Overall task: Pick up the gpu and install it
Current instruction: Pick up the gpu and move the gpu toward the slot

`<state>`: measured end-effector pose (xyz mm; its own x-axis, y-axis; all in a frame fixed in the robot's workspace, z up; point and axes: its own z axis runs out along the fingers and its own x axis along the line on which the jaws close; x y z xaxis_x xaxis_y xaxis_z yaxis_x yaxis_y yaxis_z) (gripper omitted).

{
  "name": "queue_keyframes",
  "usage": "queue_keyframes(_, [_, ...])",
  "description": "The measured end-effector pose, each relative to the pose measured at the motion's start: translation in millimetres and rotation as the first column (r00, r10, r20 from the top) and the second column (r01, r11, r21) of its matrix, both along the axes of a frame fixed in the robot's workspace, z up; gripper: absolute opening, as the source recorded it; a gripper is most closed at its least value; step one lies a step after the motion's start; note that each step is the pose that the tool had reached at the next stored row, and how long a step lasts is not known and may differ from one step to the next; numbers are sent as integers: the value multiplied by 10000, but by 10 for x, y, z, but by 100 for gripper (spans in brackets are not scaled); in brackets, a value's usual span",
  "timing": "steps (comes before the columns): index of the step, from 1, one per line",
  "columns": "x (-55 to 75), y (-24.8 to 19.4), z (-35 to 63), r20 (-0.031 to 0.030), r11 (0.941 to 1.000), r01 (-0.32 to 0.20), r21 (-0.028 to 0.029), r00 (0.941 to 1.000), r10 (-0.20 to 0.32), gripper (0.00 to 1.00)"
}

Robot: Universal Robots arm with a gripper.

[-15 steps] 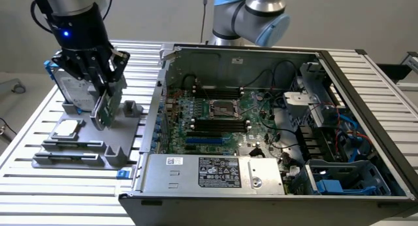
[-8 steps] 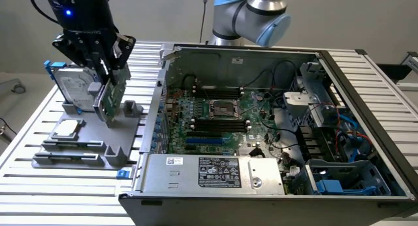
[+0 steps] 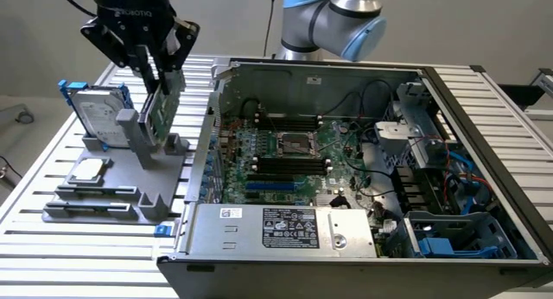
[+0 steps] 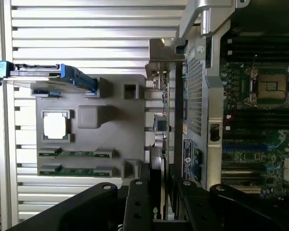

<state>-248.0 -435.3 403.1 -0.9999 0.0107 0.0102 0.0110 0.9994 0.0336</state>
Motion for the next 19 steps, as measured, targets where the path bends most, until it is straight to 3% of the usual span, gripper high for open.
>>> queue_keyframes(8, [360,-27,326,-120,10000,1,77,9999,0,27])
queue_keyframes(13, [587,-50,337,-197,9999,0,106,9998,3,27])
queue_keyframes(19, [860,-73,249,-212,9999,2,105,9998,1,27])
